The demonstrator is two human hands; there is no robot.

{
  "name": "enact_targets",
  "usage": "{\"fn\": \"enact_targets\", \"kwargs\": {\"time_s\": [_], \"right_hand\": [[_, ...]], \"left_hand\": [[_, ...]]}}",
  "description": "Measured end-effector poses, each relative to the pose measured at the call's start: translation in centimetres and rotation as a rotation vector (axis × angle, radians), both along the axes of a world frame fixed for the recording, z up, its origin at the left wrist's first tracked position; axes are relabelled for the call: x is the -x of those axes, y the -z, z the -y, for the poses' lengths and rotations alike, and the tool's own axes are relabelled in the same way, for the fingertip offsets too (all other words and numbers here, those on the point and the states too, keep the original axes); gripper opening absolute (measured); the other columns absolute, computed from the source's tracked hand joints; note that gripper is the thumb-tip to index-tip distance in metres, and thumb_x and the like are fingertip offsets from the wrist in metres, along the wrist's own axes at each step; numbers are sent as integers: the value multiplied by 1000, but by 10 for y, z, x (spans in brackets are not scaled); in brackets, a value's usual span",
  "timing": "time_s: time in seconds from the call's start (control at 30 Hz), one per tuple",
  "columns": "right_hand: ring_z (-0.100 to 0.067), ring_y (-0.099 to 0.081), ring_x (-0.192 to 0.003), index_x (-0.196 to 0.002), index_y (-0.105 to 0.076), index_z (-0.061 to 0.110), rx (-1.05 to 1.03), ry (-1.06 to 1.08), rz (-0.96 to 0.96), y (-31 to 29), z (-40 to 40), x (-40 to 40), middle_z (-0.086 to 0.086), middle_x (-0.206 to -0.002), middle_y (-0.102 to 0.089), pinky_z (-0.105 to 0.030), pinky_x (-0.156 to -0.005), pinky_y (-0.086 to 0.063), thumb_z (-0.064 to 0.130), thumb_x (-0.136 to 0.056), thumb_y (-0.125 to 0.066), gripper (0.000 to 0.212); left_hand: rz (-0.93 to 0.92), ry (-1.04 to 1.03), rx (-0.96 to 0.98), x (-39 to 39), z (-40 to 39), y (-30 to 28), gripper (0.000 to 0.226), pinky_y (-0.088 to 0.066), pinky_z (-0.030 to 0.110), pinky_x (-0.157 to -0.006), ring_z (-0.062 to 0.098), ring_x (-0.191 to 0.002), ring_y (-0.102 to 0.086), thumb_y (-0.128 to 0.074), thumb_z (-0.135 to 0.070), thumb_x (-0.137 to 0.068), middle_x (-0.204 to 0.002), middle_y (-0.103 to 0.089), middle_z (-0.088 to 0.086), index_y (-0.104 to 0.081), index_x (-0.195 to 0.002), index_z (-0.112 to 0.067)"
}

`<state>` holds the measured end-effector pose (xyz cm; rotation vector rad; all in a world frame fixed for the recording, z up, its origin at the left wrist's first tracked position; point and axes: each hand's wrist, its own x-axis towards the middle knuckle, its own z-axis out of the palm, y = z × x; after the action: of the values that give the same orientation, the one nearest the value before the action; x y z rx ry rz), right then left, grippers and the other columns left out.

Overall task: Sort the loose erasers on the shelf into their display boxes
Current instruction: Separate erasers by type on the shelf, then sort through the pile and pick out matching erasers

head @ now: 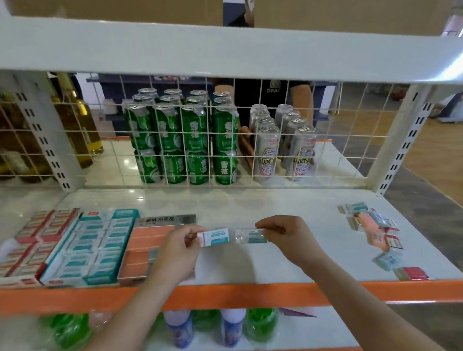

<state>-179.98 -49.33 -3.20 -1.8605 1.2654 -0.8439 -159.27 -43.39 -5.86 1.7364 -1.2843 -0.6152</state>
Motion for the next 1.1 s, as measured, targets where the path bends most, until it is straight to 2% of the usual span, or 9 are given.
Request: {"fn": "enact_targets", "kwargs": {"time_s": [0.13,0.27,0.37,0.43,0.6,0.77,0.87,1.03,1.1], "right_hand": [[4,-56,-67,-99,-71,4,15,-45,-18,-3,-1,-40,1,-85,-64,-2,-60,-40,-2,-85,-56,21],[-5,-57,-76,-101,-70,5,10,-90,-28,-5,-7,-85,1,-89,-64,-3,-64,-40,1,-87,-55,21],[0,-53,-70,-103,-69,4,-5,-119,-32,-4,-15,-122,0,-87,-62,-3,-59,-40,1,-88,-54,21],[-4,-54,-69,-102,-69,6,-29,-132,-32,-2,-21,-146,0,-86,-62,-3,-56,-39,0,-88,-54,22],[6,-54,-62,-101,-69,7,-48,-160,-74,8,-38,-198,-2,-89,-66,-2,-53,-40,2,-88,-54,21],[-6,-59,-82,-103,-67,10,-65,-158,-105,17,-51,-230,1,-100,-67,-2,-53,-43,5,-90,-52,20],[-13,-62,-95,-100,-66,9,-61,-144,-131,22,-55,-243,-3,-108,-67,-10,-67,-50,6,-90,-53,16],[-9,-56,-85,-101,-61,12,27,-105,-226,29,-60,-259,-4,-108,-65,-7,-57,-42,9,-91,-52,14],[-11,-55,-86,-106,-60,13,83,-121,-308,28,-61,-262,-4,-111,-60,-14,-63,-44,13,-92,-52,16]], "left_hand": [[85,-68,-16,-32,-15,-7,24,-43,16,-76,12,-95,-57,-53,-4,-90,-104,-64,-2,-63,-107,-19],[145,-107,-4,-75,-28,-12,25,-45,21,-87,13,-98,-59,-54,-2,-89,-112,-65,4,-65,-107,-15],[197,-140,-30,-111,-40,-16,26,-47,28,-93,19,-104,-60,-54,-3,-89,-116,-64,7,-65,-110,-12],[227,-153,-58,-133,-49,-17,27,-46,32,-95,20,-106,-59,-54,-4,-90,-118,-63,6,-65,-113,-12],[279,-149,-86,-179,-71,-17,30,-42,27,-97,17,-112,-56,-53,-6,-91,-124,-61,3,-62,-119,-14],[299,-115,-104,-205,-80,-10,27,-46,24,-89,14,-105,-58,-53,-6,-91,-119,-63,2,-63,-114,-15],[323,-98,-113,-213,-82,-5,26,-50,27,-86,13,-99,-59,-54,-6,-90,-115,-64,2,-62,-112,-17],[410,-116,-90,-220,-80,0,25,-47,20,-82,11,-101,-60,-52,-11,-92,-116,-63,-1,-60,-115,-17],[477,-119,-82,-222,-78,0,26,-46,20,-82,11,-102,-59,-53,-14,-92,-117,-63,-1,-60,-116,-18]]}}
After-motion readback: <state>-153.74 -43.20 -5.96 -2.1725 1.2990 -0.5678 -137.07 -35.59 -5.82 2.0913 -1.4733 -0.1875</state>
